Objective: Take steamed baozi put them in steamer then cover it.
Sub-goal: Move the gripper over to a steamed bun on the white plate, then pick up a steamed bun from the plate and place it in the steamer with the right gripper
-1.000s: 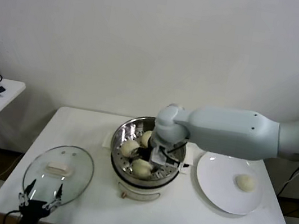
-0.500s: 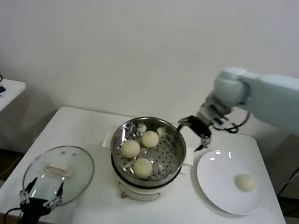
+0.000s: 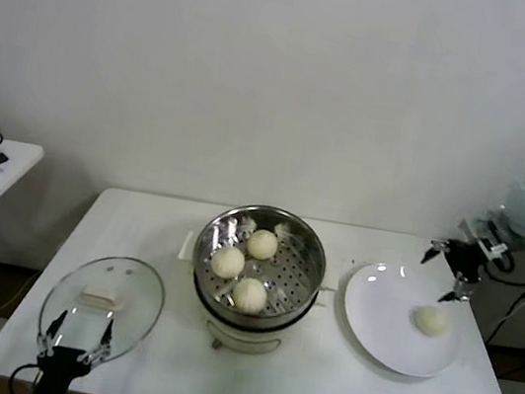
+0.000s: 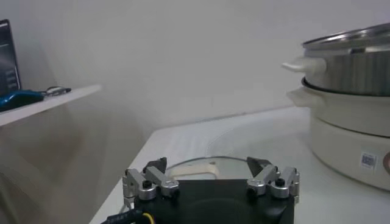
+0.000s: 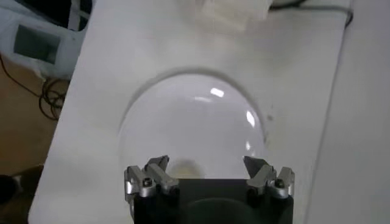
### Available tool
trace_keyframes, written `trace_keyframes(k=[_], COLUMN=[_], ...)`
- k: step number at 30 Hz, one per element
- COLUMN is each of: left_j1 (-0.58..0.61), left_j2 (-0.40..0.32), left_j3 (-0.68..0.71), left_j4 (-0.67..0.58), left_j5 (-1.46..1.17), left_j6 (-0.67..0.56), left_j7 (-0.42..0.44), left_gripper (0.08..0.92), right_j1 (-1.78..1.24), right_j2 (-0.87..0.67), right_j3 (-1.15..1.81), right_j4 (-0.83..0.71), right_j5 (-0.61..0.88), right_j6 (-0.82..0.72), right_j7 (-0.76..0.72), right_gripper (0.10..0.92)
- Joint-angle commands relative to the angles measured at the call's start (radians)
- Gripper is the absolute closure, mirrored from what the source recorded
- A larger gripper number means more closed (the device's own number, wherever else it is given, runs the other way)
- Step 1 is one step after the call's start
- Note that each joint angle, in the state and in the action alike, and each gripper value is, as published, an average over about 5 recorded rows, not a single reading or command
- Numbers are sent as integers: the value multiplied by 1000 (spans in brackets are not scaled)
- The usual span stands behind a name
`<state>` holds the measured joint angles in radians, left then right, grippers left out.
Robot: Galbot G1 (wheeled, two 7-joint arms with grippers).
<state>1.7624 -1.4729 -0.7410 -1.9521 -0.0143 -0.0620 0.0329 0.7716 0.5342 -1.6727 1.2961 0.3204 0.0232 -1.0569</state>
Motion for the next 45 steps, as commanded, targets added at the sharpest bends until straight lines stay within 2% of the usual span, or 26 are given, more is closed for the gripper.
trace_keyframes(k=[1, 9, 19, 28, 33, 38, 41, 45], left_j1=[-2, 9, 14, 14, 12, 12, 11, 8], left_j2=[0, -9, -18, -22, -20, -18, -17, -16], left_j3=[1, -4, -9, -8, -8, -7, -6, -2], left_j4=[0, 4, 10, 15, 18, 18, 18, 16], left_j5=[-1, 4, 5, 6, 7, 7, 7, 9], left_j6=[0, -3, -4, -4, -4, -6, -6, -4], left_j7=[0, -2, -2, -2, -2, -3, -3, -3], left_gripper=[177, 177, 177, 177, 177, 177, 177, 177], right_j1=[-448, -601, -664, -679, -664, -562, -367, -7], right_j2=[-68, 57, 135, 163, 142, 100, 71, 78], right_j3=[357, 507, 557, 597, 579, 511, 344, 43], right_j4=[-216, -364, -425, -475, -432, -344, -241, -82], right_j5=[-153, -213, -229, -232, -204, -159, -74, 116], right_j6=[-58, -28, -33, -26, -39, -73, -93, -144], right_j7=[28, 40, 51, 69, 57, 55, 48, 44], right_gripper=[203, 203, 209, 266, 342, 372, 379, 380])
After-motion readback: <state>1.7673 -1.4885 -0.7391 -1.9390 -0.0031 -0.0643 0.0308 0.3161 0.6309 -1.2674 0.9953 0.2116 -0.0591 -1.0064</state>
